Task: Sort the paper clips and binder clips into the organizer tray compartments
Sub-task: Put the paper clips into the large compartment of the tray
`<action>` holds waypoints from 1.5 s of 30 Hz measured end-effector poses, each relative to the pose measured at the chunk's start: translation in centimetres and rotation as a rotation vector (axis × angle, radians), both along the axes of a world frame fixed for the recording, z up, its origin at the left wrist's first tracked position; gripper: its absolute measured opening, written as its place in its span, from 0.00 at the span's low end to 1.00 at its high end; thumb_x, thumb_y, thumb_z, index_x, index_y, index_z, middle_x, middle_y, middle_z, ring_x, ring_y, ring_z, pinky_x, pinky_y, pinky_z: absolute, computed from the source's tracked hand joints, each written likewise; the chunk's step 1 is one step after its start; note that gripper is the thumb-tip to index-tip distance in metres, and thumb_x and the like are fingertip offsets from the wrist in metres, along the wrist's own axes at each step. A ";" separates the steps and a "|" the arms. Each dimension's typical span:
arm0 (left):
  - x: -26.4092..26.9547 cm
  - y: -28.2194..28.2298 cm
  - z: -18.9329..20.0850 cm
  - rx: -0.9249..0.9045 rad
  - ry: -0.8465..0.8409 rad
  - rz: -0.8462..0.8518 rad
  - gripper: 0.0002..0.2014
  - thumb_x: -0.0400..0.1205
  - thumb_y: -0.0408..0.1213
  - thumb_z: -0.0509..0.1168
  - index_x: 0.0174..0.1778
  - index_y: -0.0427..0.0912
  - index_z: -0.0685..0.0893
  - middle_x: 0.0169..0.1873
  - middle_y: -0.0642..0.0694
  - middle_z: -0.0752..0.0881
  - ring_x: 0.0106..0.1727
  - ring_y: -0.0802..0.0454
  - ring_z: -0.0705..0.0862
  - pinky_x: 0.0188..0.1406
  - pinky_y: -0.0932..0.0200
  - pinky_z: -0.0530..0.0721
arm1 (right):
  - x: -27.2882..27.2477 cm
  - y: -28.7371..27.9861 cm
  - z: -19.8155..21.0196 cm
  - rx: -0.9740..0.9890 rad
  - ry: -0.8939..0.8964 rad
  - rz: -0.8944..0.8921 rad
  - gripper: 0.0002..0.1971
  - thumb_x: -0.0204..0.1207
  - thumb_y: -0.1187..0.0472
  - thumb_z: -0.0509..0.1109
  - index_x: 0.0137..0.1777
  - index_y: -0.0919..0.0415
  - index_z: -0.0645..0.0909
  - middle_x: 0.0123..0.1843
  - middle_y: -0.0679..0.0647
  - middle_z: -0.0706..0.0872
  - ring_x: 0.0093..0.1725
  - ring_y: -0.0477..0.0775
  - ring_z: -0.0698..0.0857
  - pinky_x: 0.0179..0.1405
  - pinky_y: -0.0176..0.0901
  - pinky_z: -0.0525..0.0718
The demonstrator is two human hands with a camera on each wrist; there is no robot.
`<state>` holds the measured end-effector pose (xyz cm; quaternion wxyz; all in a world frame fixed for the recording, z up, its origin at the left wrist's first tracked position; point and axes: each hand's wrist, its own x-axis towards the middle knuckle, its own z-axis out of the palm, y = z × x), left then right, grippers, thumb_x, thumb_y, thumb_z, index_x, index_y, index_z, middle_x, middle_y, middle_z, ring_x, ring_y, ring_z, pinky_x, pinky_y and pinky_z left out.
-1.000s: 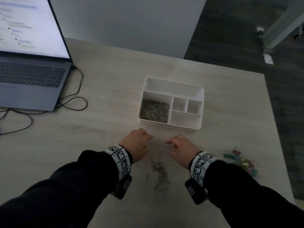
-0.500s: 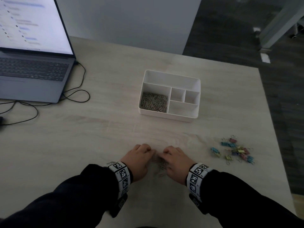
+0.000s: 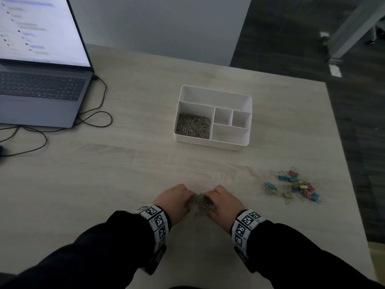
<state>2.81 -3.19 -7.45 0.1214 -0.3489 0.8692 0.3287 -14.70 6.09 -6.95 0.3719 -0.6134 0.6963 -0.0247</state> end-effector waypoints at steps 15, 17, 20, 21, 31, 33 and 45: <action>-1.4 2.4 -0.5 -0.084 0.004 0.032 0.18 0.75 0.48 0.68 0.59 0.45 0.83 0.56 0.43 0.79 0.51 0.40 0.84 0.50 0.52 0.79 | 0.8 -0.1 -0.2 0.008 0.027 -0.043 0.22 0.72 0.52 0.71 0.65 0.55 0.76 0.61 0.56 0.73 0.55 0.62 0.81 0.56 0.52 0.81; -1.7 2.0 -0.5 -0.078 0.000 0.019 0.15 0.76 0.48 0.67 0.56 0.46 0.84 0.55 0.44 0.79 0.51 0.41 0.84 0.49 0.53 0.80 | 0.9 -0.5 -0.2 0.010 0.035 -0.027 0.18 0.73 0.53 0.70 0.62 0.57 0.77 0.60 0.57 0.74 0.54 0.62 0.81 0.54 0.51 0.80; -2.1 1.4 -0.4 -0.076 -0.024 -0.004 0.14 0.77 0.47 0.66 0.56 0.47 0.85 0.53 0.43 0.79 0.51 0.41 0.83 0.50 0.51 0.81 | 1.0 -0.9 -0.4 0.012 0.045 -0.012 0.15 0.75 0.54 0.68 0.59 0.59 0.78 0.59 0.58 0.76 0.54 0.63 0.81 0.53 0.51 0.80; -2.3 1.2 -0.4 -0.078 -0.035 -0.013 0.14 0.78 0.47 0.65 0.55 0.46 0.85 0.53 0.43 0.79 0.51 0.40 0.83 0.50 0.51 0.82 | 1.0 -1.0 -0.5 0.010 0.049 -0.009 0.14 0.76 0.54 0.67 0.58 0.59 0.78 0.58 0.59 0.77 0.54 0.63 0.81 0.53 0.51 0.79; -3.8 -0.8 -0.4 -0.050 -0.079 0.000 0.13 0.76 0.43 0.62 0.54 0.43 0.82 0.52 0.40 0.82 0.54 0.37 0.83 0.52 0.50 0.81 | 0.5 -3.4 -0.1 0.031 0.081 0.006 0.13 0.77 0.57 0.63 0.60 0.60 0.77 0.58 0.61 0.80 0.58 0.64 0.80 0.53 0.48 0.75; -4.0 -1.4 -0.4 -0.034 -0.090 -0.010 0.13 0.75 0.43 0.63 0.53 0.44 0.83 0.51 0.40 0.83 0.53 0.37 0.84 0.52 0.50 0.82 | 0.3 -4.0 0.1 0.039 0.079 0.006 0.13 0.77 0.57 0.64 0.59 0.60 0.78 0.57 0.62 0.81 0.58 0.64 0.80 0.52 0.47 0.75; -4.0 -7.1 2.8 0.042 0.152 0.049 0.18 0.67 0.49 0.63 0.48 0.49 0.90 0.43 0.46 0.90 0.48 0.47 0.87 0.44 0.64 0.74 | -1.9 -8.3 2.7 -0.095 -0.106 -0.069 0.14 0.60 0.53 0.64 0.41 0.59 0.85 0.40 0.58 0.86 0.44 0.62 0.84 0.43 0.45 0.77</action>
